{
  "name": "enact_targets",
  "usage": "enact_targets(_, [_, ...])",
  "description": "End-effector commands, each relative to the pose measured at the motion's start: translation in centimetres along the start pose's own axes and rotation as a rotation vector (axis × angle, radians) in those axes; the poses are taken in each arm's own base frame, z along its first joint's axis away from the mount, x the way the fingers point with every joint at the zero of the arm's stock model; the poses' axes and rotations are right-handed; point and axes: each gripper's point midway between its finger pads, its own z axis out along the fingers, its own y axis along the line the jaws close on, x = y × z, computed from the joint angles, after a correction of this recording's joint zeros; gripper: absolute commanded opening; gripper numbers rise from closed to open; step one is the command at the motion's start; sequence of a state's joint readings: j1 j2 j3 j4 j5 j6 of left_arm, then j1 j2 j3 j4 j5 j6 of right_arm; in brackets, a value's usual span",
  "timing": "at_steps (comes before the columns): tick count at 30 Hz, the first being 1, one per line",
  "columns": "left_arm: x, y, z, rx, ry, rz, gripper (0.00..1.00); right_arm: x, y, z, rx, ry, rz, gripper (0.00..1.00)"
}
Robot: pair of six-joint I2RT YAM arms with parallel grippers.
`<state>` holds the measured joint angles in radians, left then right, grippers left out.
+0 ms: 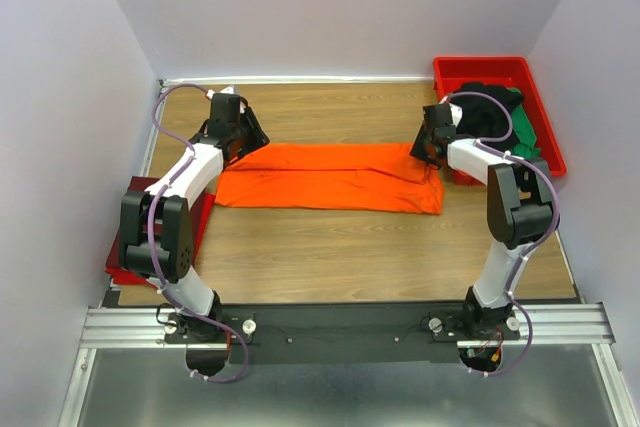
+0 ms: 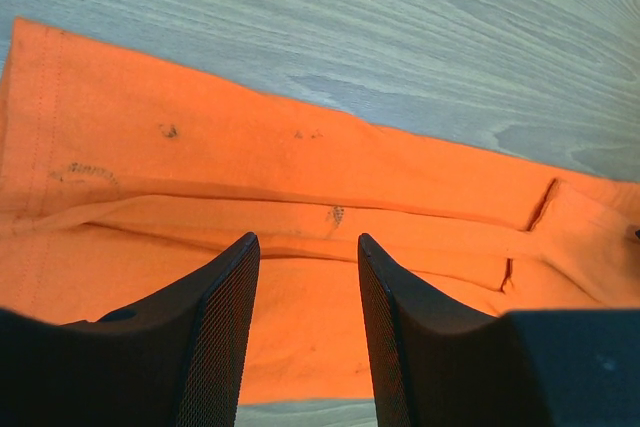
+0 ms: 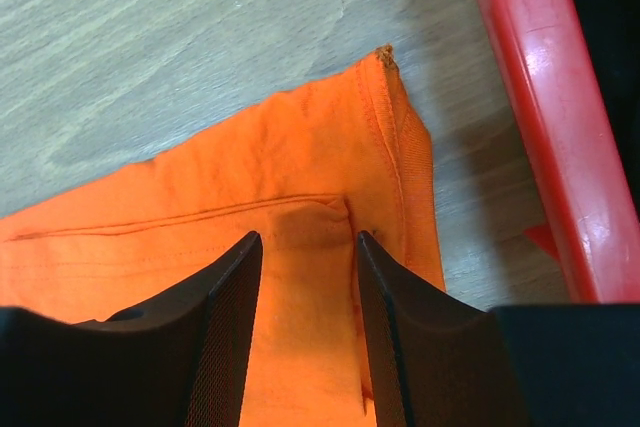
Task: Fold and stack the t-shirts
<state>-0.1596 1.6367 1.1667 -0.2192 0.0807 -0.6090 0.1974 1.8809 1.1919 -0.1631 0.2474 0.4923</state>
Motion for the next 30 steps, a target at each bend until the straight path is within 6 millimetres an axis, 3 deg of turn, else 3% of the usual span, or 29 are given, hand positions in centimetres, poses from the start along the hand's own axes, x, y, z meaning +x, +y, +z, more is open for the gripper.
enact_targets(1, [-0.4, -0.9, -0.5, 0.028, -0.012, 0.025, 0.52, -0.1, 0.2, 0.0, -0.002, -0.009, 0.003, 0.50])
enact_targets(19, [0.1, -1.1, -0.3, 0.028, -0.002, 0.024, 0.52, 2.6, 0.0, 0.5, -0.018, 0.062, 0.018, 0.43])
enact_targets(30, [-0.1, -1.2, -0.4, 0.029, -0.006, 0.024, 0.52, 1.3, 1.3, -0.9, -0.087, 0.046, 0.034, 0.10])
